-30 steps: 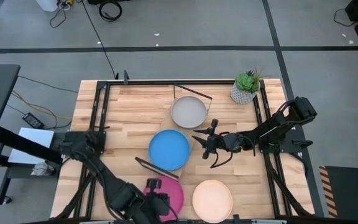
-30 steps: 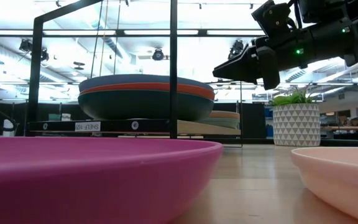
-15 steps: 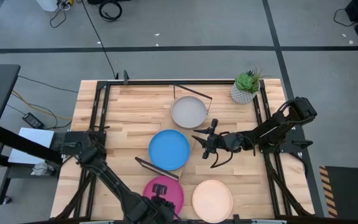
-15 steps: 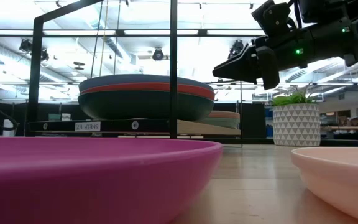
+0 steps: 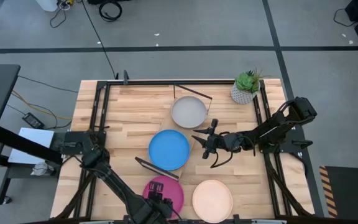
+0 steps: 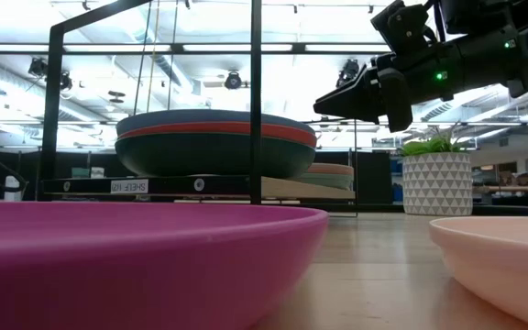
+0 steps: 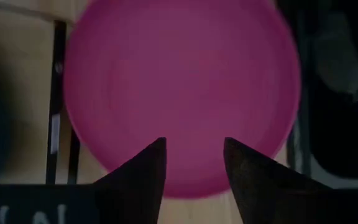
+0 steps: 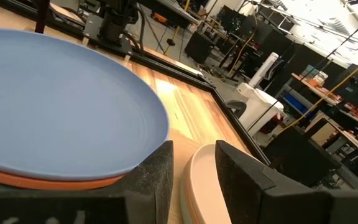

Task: Place and stack plates onto a shelf
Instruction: Stack the pink plate on the top of the blue plate on the shelf

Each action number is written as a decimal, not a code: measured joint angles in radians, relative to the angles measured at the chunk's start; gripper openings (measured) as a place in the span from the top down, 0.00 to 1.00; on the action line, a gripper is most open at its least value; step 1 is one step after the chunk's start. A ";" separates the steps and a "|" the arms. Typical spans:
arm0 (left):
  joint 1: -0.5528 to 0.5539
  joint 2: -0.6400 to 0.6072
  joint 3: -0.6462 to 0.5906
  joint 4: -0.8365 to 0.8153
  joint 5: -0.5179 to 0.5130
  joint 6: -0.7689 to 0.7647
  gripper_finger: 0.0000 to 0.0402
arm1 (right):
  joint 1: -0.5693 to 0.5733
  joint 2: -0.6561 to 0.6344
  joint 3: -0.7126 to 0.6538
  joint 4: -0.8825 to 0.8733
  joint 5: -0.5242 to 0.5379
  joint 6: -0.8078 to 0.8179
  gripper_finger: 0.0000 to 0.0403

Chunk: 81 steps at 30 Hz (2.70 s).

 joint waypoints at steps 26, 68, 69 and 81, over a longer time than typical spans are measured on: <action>-0.117 0.101 0.000 -0.141 0.013 0.423 0.57 | 0.000 0.000 0.000 0.010 -0.001 -0.015 0.69; -0.043 -0.019 -0.133 0.015 0.235 0.221 0.95 | 0.000 0.000 0.000 0.015 -0.008 -0.014 0.69; -0.034 -0.036 -0.133 0.030 0.265 0.192 0.95 | 0.000 0.000 0.000 0.015 -0.008 -0.014 0.69; 0.049 -0.230 -0.133 0.354 0.557 -0.166 0.96 | 0.000 0.000 0.000 0.010 -0.008 -0.014 0.69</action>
